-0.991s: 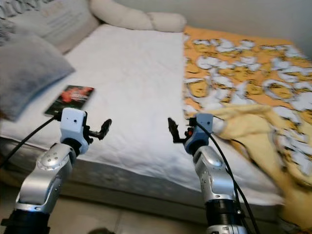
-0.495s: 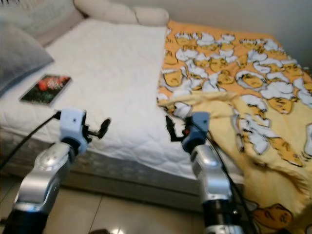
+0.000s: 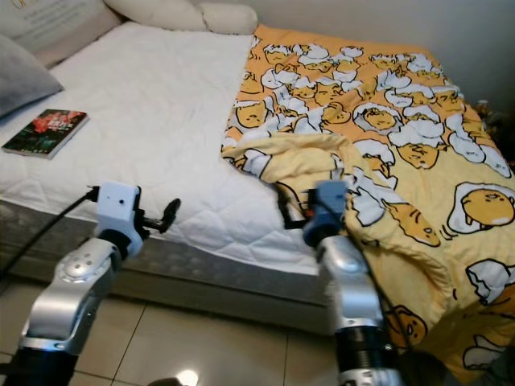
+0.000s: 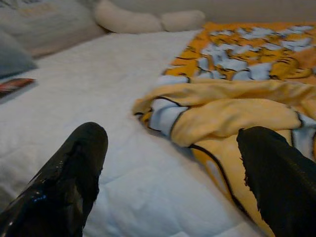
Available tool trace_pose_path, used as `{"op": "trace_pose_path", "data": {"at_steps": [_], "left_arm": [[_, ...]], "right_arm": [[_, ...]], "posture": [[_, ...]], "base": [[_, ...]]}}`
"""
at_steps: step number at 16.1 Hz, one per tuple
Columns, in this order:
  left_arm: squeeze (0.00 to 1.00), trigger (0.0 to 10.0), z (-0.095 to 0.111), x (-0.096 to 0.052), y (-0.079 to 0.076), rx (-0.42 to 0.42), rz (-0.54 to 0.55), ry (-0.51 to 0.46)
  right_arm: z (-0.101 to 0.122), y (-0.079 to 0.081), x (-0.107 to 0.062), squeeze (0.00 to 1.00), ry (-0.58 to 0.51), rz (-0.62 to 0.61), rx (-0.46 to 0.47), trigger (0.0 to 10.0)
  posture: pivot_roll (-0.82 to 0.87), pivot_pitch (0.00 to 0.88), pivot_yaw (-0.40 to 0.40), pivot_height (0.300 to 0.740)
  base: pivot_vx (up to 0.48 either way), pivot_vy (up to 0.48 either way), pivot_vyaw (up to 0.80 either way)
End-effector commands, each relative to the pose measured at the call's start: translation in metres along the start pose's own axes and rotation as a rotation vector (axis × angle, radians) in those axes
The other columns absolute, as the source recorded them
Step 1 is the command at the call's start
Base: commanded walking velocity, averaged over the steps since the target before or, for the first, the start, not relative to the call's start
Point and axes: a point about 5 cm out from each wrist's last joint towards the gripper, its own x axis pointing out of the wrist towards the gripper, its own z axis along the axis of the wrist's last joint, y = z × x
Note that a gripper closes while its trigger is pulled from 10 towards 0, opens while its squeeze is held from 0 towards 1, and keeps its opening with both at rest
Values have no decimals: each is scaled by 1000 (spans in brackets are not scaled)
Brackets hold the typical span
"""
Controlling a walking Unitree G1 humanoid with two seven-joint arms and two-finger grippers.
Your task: Clean up the room
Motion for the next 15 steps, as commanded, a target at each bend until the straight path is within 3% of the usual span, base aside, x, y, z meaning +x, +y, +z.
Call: {"op": "trace_pose_path", "data": {"at_steps": [1, 5, 10, 14, 15], "left_arm": [[0, 10000, 0, 1, -4, 19, -19, 3], [0, 10000, -1, 2, -10, 43, -46, 4], [0, 10000, 2, 3, -8, 11, -22, -21], [0, 10000, 1, 3, -7, 9, -8, -30], [0, 10000, 3, 3, -4, 6, 10, -41]], "right_arm": [[0, -7, -1, 1000, 3, -12, -14, 10000], [-2, -10, 0, 1000, 36, -15, -28, 10000], [-7, -4, 0, 1000, 64, 1, -28, 10000], [-11, -5, -1, 1000, 84, -3, -34, 10000], [-12, -7, -2, 596, 85, -8, -52, 10000]], "posture": [[55, 0, -19, 740], [53, 0, -17, 740], [52, 0, -20, 740], [51, 0, -20, 740], [48, 0, -17, 740]], "base": [[0, 0, 0], [0, 0, 0], [0, 0, 0], [0, 0, -769], [259, 0, 0]]}}
